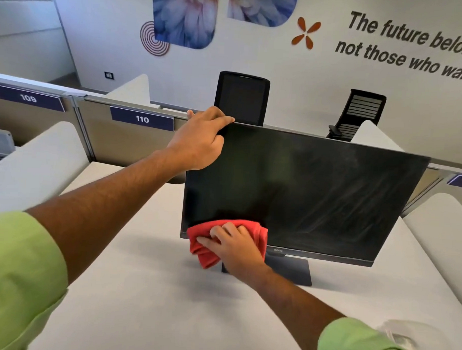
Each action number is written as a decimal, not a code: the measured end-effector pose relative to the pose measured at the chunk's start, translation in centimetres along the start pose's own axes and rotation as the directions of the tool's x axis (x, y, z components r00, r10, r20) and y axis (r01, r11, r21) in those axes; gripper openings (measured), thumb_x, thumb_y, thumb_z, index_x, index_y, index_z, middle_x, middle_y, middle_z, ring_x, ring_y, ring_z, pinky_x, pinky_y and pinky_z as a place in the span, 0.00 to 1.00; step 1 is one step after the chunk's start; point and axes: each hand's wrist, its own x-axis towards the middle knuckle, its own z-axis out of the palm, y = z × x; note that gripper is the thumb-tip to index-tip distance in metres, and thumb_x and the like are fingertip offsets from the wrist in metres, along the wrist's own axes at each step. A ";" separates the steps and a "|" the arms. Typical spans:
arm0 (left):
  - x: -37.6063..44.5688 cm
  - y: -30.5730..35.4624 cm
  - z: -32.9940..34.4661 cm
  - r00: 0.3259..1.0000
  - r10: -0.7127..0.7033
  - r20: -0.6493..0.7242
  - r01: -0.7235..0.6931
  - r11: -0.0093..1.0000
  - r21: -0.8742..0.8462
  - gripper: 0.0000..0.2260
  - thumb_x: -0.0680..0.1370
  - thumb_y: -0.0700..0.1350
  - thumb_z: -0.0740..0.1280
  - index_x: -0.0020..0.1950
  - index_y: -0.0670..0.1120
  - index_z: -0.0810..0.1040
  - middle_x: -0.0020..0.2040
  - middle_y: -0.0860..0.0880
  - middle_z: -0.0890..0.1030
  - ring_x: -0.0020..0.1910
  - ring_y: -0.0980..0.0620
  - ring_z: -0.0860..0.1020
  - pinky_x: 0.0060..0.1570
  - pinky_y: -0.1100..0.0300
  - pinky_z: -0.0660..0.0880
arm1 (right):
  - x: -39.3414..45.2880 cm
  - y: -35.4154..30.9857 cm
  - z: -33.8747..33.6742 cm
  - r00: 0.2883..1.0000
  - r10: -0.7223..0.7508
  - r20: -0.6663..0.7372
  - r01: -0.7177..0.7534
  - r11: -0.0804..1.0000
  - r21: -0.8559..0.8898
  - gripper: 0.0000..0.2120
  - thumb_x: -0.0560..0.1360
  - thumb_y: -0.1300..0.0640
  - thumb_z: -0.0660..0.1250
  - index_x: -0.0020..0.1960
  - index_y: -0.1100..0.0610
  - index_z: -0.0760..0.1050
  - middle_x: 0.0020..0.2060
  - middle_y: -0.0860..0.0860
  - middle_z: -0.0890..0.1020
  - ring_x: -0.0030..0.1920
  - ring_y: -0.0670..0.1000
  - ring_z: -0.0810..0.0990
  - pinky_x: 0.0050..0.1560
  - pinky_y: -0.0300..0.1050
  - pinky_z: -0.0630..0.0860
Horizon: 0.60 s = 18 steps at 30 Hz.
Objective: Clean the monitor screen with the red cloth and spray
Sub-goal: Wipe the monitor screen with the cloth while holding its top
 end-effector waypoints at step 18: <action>0.6 -0.4 0.7 0.999 -0.034 -0.021 0.034 0.999 0.014 0.22 0.79 0.42 0.58 0.74 0.51 0.70 0.68 0.50 0.69 0.69 0.46 0.66 0.74 0.37 0.60 | -1.0 8.4 -7.5 0.773 0.544 -0.326 -0.539 0.834 0.112 0.35 0.71 0.63 0.63 0.75 0.41 0.75 0.57 0.49 0.77 0.52 0.59 0.75 0.48 0.53 0.69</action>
